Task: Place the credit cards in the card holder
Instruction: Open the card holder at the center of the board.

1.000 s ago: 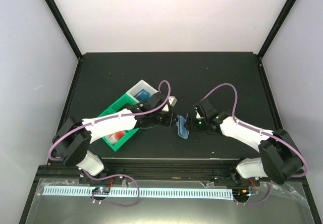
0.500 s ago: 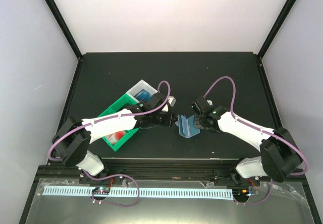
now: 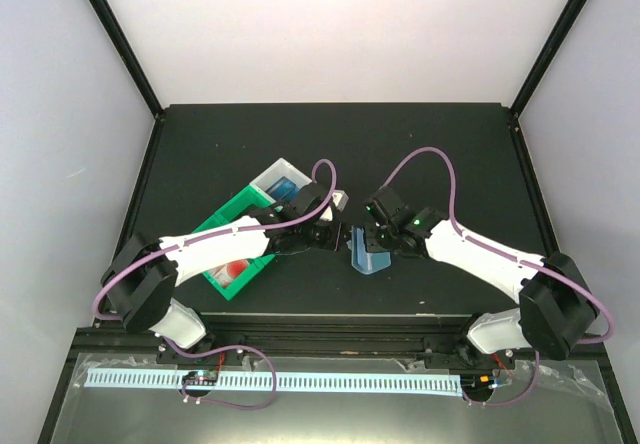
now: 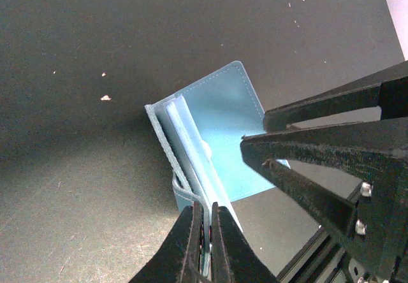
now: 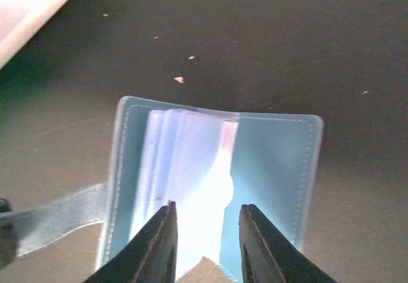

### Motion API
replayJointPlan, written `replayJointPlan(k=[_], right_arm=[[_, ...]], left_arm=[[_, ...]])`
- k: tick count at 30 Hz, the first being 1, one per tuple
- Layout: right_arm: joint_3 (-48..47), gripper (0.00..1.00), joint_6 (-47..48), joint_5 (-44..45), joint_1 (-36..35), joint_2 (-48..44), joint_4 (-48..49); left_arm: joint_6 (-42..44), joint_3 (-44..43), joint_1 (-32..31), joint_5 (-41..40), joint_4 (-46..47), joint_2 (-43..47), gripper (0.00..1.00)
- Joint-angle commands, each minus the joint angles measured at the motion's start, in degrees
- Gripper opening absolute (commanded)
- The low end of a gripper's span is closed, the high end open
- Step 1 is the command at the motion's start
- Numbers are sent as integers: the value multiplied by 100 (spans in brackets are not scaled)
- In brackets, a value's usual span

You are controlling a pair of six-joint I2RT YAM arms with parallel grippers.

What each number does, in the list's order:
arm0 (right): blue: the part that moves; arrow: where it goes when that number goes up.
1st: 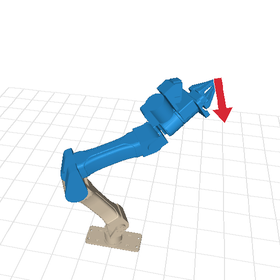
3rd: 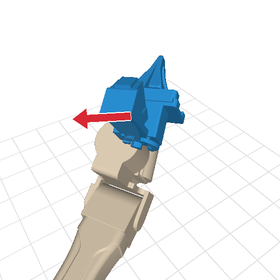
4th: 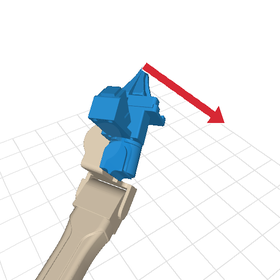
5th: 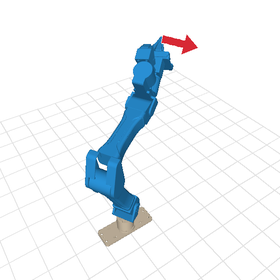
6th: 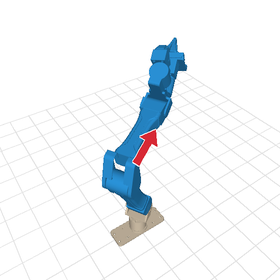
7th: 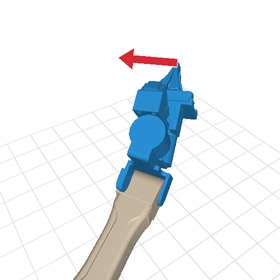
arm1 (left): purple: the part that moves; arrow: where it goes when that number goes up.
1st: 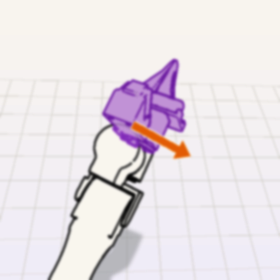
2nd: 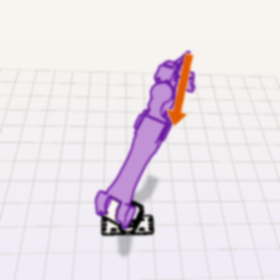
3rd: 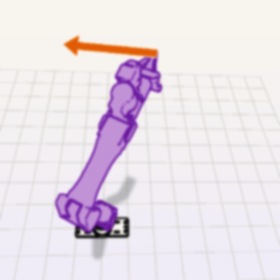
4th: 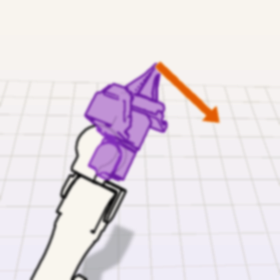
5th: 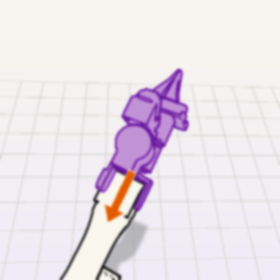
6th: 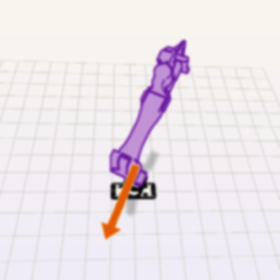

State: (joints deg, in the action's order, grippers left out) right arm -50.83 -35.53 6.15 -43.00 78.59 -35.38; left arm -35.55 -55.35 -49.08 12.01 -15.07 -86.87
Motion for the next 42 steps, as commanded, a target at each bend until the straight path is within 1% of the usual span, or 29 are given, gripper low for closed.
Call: replayJointPlan(k=[1,3,10,14,19,26,29,33,36,38,40,42], right_arm=[[-60,33,61,-594,-41,-58,310],[-35,34,42,-591,-39,21,320],[35,36,96,-764,-46,301,428],[25,35,75,-699,-49,419,383],[-32,32,-61,-159,-102,599,49],[-121,33,-163,360,-173,777,-215],[-256,37,-263,838,-257,914,-468],[-450,44,-424,1479,-357,985,-841],[-586,46,-505,1749,-435,833,-1019],[-612,45,-522,1743,-477,631,-1013],[-585,40,-489,1615,-487,431,-898],[-525,34,-364,1293,-486,313,-680]], left_arm=[[83,-116,44,28,-44,171,2],[83,-117,45,37,-40,162,2],[78,-112,43,42,-39,152,1],[83,-107,44,38,-32,147,2],[83,-99,48,11,-47,136,1],[73,-86,48,-24,-48,118,2],[67,-81,45,-40,-55,117,2],[66,-72,46,-85,-74,133,2],[66,-63,48,-85,-83,144,1],[65,-63,45,-85,-79,146,2],[66,-63,48,-85,-84,139,2],[65,-63,46,-85,-75,136,1]])
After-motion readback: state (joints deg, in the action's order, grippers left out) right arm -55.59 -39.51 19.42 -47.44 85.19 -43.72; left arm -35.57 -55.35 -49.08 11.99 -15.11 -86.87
